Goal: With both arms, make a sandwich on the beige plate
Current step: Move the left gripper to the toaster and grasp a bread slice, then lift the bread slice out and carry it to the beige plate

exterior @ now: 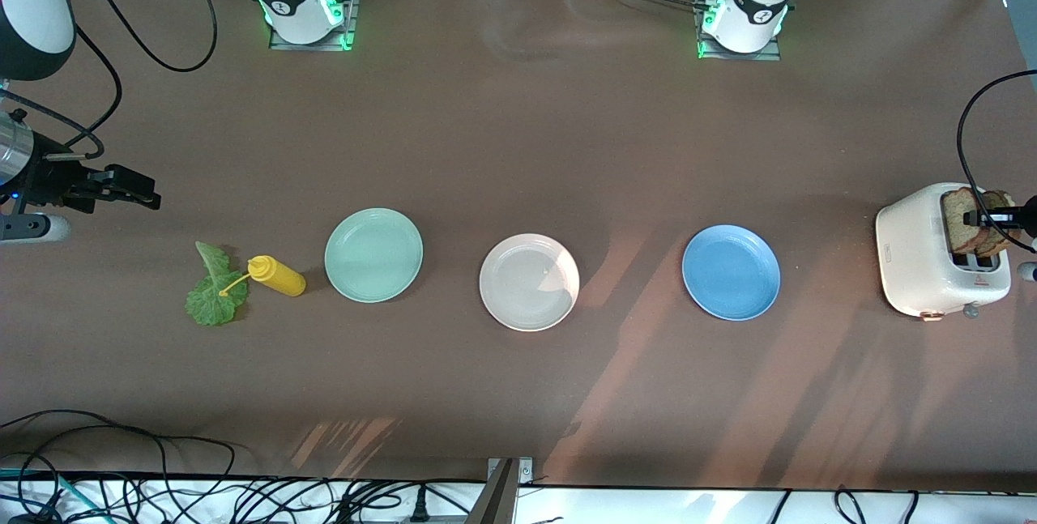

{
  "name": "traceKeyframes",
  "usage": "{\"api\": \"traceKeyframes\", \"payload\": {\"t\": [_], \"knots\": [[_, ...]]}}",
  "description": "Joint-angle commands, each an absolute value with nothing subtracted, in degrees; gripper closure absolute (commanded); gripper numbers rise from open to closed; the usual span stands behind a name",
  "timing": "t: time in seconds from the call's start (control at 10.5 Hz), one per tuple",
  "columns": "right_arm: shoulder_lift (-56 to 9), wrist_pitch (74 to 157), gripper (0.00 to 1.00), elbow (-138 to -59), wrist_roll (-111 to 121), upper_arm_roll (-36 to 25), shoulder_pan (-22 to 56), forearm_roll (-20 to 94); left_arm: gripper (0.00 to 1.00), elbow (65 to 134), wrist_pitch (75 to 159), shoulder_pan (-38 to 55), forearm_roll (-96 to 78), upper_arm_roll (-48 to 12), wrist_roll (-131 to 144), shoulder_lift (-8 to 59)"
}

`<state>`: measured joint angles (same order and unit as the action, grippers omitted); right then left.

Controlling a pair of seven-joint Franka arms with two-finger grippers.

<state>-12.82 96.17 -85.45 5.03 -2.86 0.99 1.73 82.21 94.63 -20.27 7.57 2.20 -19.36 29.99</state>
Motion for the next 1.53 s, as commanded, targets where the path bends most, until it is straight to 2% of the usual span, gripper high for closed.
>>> {"api": "traceKeyframes", "payload": {"t": [0.0,0.19,0.57,1.05,1.24,1.43], "knots": [[-13.01,96.06,0.0,-84.73,4.31,-2.9,0.79,2.81,1.0,80.69,93.96,-20.21,9.49,1.76,-19.69,29.71],[-13.01,96.06,0.0,-84.73,4.31,-2.9,0.79,2.81,1.0,78.85,91.69,-19.95,9.41,1.15,-19.78,28.74],[-13.01,95.98,0.0,-84.73,3.95,-2.9,0.88,2.73,1.0,68.92,78.51,-14.69,8.44,0.97,-19.08,28.39],[-13.27,96.06,0.0,-84.81,4.83,-2.64,1.32,1.41,1.0,68.91,76.9,-1.09,-5.68,1.41,10.39,26.46],[-13.36,95.98,0.0,-84.81,4.83,-2.64,1.05,1.49,1.0,68.91,77.69,4.45,-12.36,1.49,20.0,28.64],[-13.62,95.89,0.0,-84.73,4.57,-2.64,1.23,1.58,1.0,69.17,84.34,8.24,-19.03,1.41,23.88,30.22]]}}
